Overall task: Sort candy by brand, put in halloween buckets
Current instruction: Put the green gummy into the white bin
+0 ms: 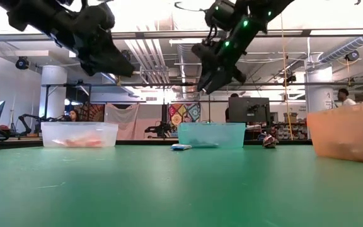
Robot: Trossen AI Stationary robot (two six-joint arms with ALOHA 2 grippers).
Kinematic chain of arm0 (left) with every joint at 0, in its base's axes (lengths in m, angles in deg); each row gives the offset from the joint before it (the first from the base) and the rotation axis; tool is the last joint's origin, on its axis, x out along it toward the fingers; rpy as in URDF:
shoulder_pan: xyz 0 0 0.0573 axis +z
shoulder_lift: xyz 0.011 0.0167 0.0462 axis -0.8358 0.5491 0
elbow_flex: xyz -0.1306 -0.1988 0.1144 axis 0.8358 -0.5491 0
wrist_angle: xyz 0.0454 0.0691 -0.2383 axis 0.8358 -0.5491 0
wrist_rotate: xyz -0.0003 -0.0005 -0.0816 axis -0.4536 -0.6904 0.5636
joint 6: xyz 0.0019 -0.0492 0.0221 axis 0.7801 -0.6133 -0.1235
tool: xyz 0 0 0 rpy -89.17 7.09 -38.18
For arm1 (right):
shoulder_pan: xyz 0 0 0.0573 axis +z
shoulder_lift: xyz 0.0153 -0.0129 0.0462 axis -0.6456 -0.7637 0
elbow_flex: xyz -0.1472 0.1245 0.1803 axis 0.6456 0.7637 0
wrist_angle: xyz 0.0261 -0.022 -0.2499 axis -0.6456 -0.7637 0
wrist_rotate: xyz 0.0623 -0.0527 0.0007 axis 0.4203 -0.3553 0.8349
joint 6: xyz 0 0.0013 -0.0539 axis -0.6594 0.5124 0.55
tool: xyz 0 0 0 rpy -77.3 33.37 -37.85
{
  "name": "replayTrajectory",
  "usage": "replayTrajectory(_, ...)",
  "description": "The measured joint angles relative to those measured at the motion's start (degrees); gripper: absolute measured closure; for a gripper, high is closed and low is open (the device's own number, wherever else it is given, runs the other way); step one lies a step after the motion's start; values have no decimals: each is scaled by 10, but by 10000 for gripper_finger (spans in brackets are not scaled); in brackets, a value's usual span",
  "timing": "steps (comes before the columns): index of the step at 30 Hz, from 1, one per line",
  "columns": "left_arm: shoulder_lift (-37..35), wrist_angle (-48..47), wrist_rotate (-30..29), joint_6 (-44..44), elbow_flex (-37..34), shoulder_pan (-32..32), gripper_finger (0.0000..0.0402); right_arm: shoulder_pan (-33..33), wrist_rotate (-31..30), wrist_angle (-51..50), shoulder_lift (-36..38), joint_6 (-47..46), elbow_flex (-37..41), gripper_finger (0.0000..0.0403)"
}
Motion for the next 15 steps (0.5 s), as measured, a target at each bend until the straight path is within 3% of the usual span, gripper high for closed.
replayTrajectory(3,37,20,0,0,4,0,280,30,-11,-48,12,2,-4,237)
replayTrajectory(8,108,105,0,-25,6,1,280,89,-80,-110,50,-17,2,236)
replayTrajectory(13,164,157,-2,-14,6,1,280,144,-108,-128,79,-49,15,229)
replayTrajectory(15,172,157,30,-6,6,-7,280,162,-108,-128,87,-53,19,227)
